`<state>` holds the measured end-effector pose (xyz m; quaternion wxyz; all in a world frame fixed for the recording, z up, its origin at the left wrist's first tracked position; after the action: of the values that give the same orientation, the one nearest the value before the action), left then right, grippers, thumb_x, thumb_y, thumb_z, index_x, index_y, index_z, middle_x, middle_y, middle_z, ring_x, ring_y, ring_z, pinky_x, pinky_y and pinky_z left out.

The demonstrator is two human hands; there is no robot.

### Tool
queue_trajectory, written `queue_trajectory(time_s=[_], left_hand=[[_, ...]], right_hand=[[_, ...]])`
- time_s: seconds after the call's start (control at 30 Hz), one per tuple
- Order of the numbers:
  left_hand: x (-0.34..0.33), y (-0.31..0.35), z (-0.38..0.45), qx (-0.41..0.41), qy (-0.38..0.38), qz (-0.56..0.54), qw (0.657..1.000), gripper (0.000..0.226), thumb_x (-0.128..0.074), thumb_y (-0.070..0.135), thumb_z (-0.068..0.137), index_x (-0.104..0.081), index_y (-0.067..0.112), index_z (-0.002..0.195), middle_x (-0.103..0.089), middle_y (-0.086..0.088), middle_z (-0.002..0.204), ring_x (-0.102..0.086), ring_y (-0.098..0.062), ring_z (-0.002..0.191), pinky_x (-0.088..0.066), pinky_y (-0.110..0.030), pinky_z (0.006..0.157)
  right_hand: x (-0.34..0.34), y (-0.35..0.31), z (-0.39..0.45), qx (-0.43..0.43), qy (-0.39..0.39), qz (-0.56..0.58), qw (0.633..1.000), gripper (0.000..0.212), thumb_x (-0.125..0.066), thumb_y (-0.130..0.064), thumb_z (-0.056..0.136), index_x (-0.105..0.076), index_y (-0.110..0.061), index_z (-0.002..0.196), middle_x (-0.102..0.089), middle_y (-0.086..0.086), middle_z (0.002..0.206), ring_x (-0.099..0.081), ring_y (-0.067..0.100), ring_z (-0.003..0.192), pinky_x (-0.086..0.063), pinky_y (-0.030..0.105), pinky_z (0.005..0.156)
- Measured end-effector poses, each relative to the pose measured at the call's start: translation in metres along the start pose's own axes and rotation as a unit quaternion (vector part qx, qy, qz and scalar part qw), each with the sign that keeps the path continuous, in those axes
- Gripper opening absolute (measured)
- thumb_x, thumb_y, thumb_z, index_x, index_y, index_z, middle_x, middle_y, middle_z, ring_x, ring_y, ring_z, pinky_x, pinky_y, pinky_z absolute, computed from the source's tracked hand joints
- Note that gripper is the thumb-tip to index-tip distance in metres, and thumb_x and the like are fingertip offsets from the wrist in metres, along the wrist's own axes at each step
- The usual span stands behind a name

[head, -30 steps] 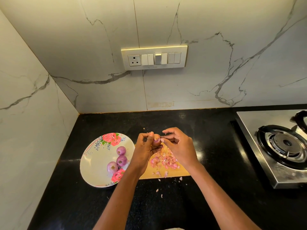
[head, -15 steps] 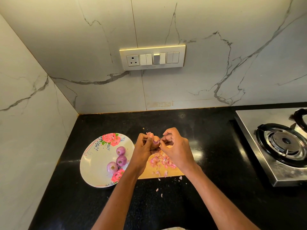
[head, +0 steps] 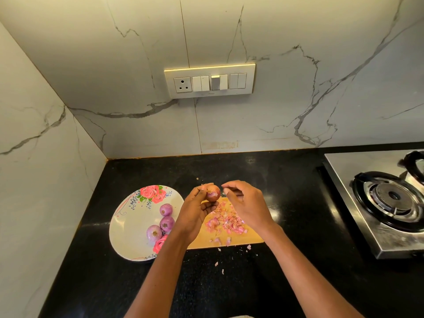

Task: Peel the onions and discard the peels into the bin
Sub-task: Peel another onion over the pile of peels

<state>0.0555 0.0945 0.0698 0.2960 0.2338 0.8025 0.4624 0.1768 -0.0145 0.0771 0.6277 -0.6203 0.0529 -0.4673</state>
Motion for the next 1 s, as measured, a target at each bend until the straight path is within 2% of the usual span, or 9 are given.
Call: queue_trajectory(time_s=[0.17,0.37,0.6,0.73,0.83,1.0], left_hand=[[-0.0026,0.0012,0.0008,-0.023,0.002,0.025,0.999,0.026,-0.048,0.028,0.106,-0.061,0.017,0.125,-0.068,-0.011,0.121,-0.067,-0.025,0.107,-0.057,-0.028,0.086],[-0.0007,0.0012,0.0021,-0.055,0.009,0.074,0.996,0.023,-0.049,0.032,0.104,-0.062,0.020,0.120,-0.072,-0.006,0.113,-0.070,-0.025,0.105,-0.058,-0.027,0.084],[-0.0008,0.0003,0.0023,-0.060,0.005,0.093,0.994,0.023,-0.049,0.033,0.105,-0.062,0.020,0.118,-0.072,-0.008,0.110,-0.070,-0.024,0.100,-0.058,-0.027,0.084],[-0.0008,0.0004,0.0018,-0.061,-0.002,0.102,0.993,0.021,-0.049,0.030,0.105,-0.061,0.020,0.118,-0.072,-0.006,0.112,-0.070,-0.022,0.100,-0.057,-0.023,0.079],[-0.0009,-0.0022,0.0000,-0.059,-0.007,0.092,0.994,0.023,-0.049,0.030,0.105,-0.063,0.020,0.121,-0.072,-0.005,0.112,-0.069,-0.019,0.099,-0.057,-0.025,0.081],[-0.0009,-0.0031,0.0005,-0.047,0.011,0.066,0.997,0.024,-0.046,0.033,0.106,-0.063,0.024,0.120,-0.070,-0.005,0.116,-0.068,-0.022,0.100,-0.058,-0.025,0.084]], right_hand=[[-0.0030,-0.0110,-0.0036,0.029,0.020,0.023,0.999,0.022,-0.073,-0.027,0.093,-0.076,-0.020,0.114,-0.075,-0.011,0.106,-0.068,-0.002,0.098,-0.054,0.011,0.083],[0.0004,-0.0109,-0.0045,0.054,0.024,-0.001,0.998,0.021,-0.074,-0.025,0.092,-0.078,-0.017,0.111,-0.077,-0.007,0.100,-0.069,0.000,0.092,-0.051,0.008,0.077],[0.0010,-0.0108,-0.0069,0.067,0.021,-0.011,0.998,0.018,-0.074,-0.022,0.093,-0.079,-0.015,0.108,-0.077,-0.006,0.095,-0.070,0.001,0.087,-0.051,0.008,0.074],[-0.0003,-0.0078,-0.0088,0.057,0.034,-0.004,0.998,0.013,-0.075,-0.016,0.092,-0.079,-0.013,0.103,-0.076,-0.005,0.093,-0.071,0.003,0.085,-0.056,0.015,0.075],[-0.0006,-0.0100,-0.0095,0.050,0.053,-0.014,0.997,0.007,-0.076,-0.015,0.090,-0.078,-0.014,0.098,-0.074,-0.009,0.088,-0.069,0.001,0.082,-0.056,0.013,0.073],[0.0011,-0.0060,-0.0057,0.002,0.035,0.019,0.999,0.012,-0.072,-0.019,0.094,-0.076,-0.018,0.105,-0.073,-0.013,0.093,-0.068,-0.003,0.090,-0.053,0.010,0.076]])
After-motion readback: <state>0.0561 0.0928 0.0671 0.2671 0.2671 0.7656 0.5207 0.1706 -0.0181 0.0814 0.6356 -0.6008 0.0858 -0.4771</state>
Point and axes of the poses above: each hand's wrist, its own z-axis towards the middle knuckle, its own x-axis out of the back of the hand, y = z × x, the point moved 4 cm from there along z, towards the middle knuckle
